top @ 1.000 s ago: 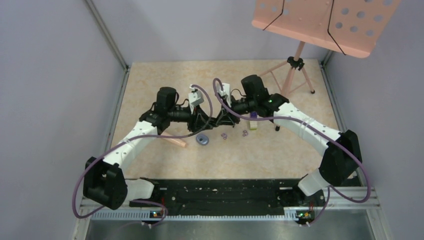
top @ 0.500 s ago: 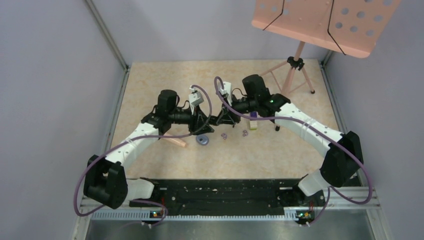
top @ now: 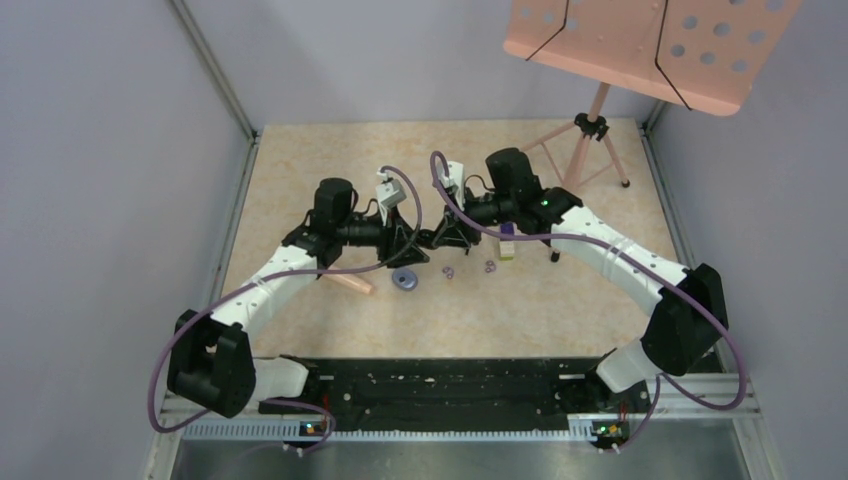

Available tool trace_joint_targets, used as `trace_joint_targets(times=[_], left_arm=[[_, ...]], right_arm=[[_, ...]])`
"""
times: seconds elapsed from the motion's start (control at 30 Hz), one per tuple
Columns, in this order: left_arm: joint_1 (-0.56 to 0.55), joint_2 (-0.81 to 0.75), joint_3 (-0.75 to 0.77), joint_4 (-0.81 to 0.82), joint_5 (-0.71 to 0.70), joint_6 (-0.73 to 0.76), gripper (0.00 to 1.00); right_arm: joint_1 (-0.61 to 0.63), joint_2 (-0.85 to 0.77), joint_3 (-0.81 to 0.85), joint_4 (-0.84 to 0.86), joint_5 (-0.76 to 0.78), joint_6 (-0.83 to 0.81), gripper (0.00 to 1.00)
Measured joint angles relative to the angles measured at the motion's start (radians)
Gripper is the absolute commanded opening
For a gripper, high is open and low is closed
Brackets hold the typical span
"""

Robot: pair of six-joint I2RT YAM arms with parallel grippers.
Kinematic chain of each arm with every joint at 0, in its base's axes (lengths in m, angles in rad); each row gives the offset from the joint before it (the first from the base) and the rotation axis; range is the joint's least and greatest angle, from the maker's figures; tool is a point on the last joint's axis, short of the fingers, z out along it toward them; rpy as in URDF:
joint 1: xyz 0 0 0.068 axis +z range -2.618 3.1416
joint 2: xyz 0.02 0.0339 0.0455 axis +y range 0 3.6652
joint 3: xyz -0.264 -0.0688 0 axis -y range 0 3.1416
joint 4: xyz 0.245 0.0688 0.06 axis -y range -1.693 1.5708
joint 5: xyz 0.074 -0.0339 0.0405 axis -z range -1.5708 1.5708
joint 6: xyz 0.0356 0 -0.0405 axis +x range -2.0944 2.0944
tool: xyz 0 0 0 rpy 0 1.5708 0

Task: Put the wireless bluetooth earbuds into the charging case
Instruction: Open the charging case.

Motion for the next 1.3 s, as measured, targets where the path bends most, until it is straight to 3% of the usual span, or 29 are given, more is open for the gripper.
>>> trace_joint_targets(times=[0.23,0.53,0.67,0.77,0.87,1.3], left_arm=[[0.000,0.007,0.000,0.054,0.000,-0.033,0.51],[0.002,0.039,0.000,0.086,0.013,-0.055,0.15],[0.004,0.045,0.000,0.095,0.022,-0.067,0.00],[0.006,0.052,0.000,0.097,0.030,-0.069,0.00],[0.008,0.055,0.000,0.096,0.032,-0.061,0.00],[0.013,0.065,0.002,0.085,0.029,-0.008,0.00]], right_arm=[[0.000,0.000,0.000,0.010,0.000,0.010,0.00],[0.000,0.000,-0.013,0.013,0.001,0.019,0.00],[0.000,0.000,-0.015,0.016,0.006,0.028,0.15],[0.000,-0.002,-0.026,0.027,0.011,0.042,0.28],[-0.001,-0.002,-0.029,0.035,0.027,0.062,0.34],[-0.026,0.001,-0.016,0.037,0.103,0.097,0.39]])
